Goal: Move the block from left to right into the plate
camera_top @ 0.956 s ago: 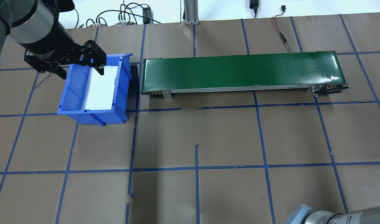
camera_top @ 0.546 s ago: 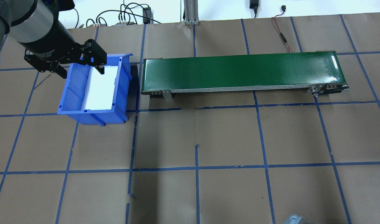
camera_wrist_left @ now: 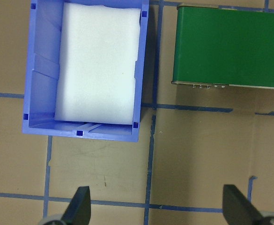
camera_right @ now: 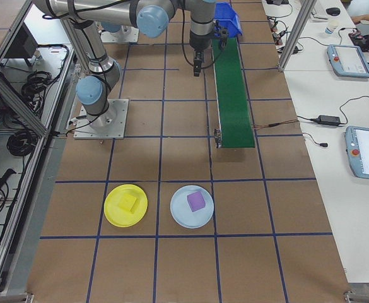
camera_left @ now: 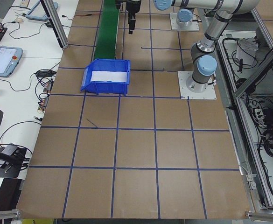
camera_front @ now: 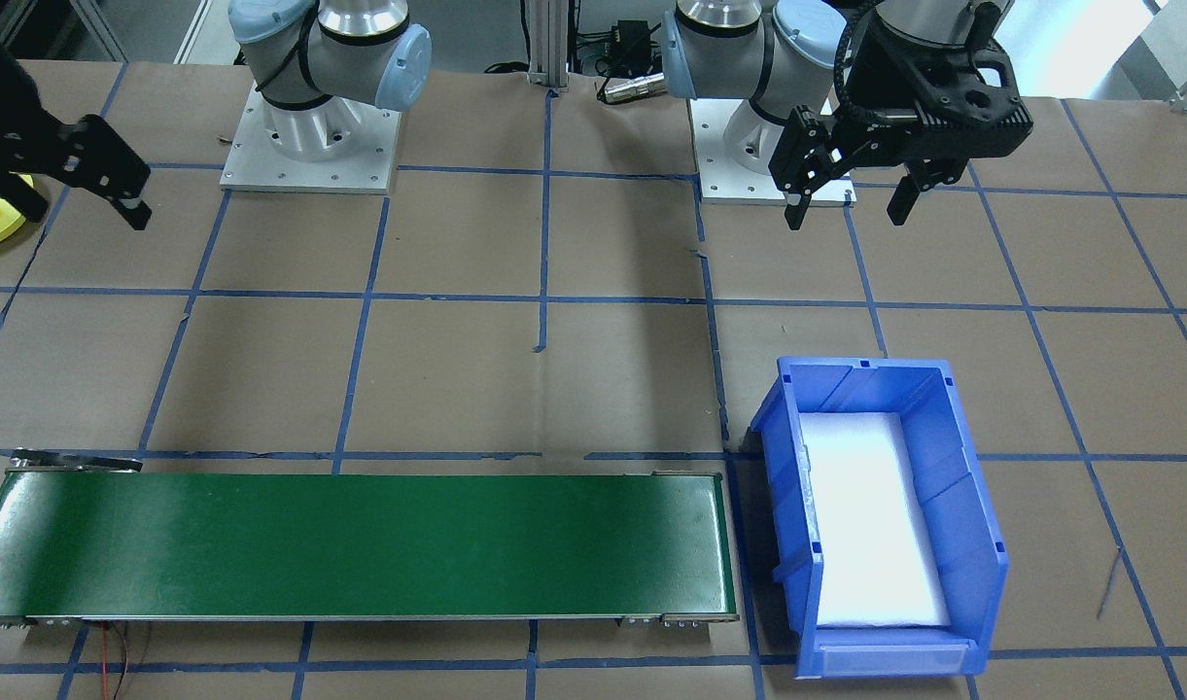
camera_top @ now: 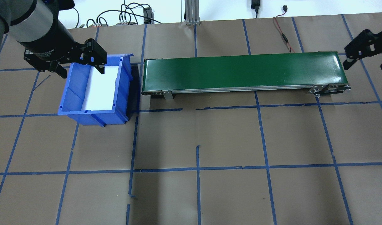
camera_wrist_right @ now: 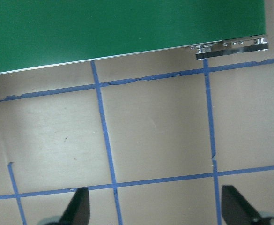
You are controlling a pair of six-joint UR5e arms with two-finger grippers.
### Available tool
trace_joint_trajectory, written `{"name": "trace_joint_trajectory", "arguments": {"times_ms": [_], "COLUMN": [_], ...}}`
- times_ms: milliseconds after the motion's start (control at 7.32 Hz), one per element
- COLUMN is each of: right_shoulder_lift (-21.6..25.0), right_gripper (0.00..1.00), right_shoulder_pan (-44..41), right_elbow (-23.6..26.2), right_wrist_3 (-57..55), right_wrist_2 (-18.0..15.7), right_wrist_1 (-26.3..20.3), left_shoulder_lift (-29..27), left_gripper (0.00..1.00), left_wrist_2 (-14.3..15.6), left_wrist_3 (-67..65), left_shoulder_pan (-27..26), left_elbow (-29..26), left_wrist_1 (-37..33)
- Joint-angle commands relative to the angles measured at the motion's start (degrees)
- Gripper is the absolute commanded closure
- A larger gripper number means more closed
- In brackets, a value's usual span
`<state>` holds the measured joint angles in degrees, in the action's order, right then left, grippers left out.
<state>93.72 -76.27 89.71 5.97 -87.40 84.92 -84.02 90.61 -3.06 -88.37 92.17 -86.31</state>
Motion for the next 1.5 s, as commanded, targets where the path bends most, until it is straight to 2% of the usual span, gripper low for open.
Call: {"name": "trace_joint_trajectory", "arguments": {"times_ms": [0, 137, 410, 546, 819, 1092, 1365], "right_shoulder_lift": [-0.5, -1.1, -1.3, -1.3, -2.3, -6.1, -5.7], "right_gripper": [0.00, 0.00, 0.00, 0.00, 0.00, 0.00, 0.00], "right_shoulder_pan": [-12.4, -15.8, -16.1, -16.1, -16.1, -15.9, -15.8], "right_elbow": [0.0, 0.3, 0.4, 0.6, -0.4, -4.9, -4.1], "right_wrist_3": [-18.0, -23.9, -23.9, -23.9, -23.5, -20.6, -20.2], "right_wrist_2": [-0.1, -0.2, 0.0, 0.0, -0.1, -2.8, -3.0], "right_wrist_1": [2.1, 5.7, 6.5, 8.7, 9.2, 7.6, 7.3], "left_shoulder_lift": [0.0, 0.0, 0.0, 0.0, 0.0, 0.1, 0.1], "left_gripper": [0.00, 0.00, 0.00, 0.00, 0.00, 0.00, 0.00], "left_wrist_2": [-0.1, -0.2, -0.2, -0.2, -0.2, -0.1, -0.3], "left_wrist_3": [0.1, 0.0, 0.1, 0.1, 0.1, 0.2, 0.2], "left_shoulder_pan": [0.0, 0.0, 0.0, 0.0, 0.1, 0.2, 0.1], "left_elbow": [0.4, 0.2, 0.4, 0.4, 0.4, 0.6, 0.6], "left_wrist_1": [0.0, 0.0, 0.0, 0.0, 0.0, 0.0, 0.0]}}
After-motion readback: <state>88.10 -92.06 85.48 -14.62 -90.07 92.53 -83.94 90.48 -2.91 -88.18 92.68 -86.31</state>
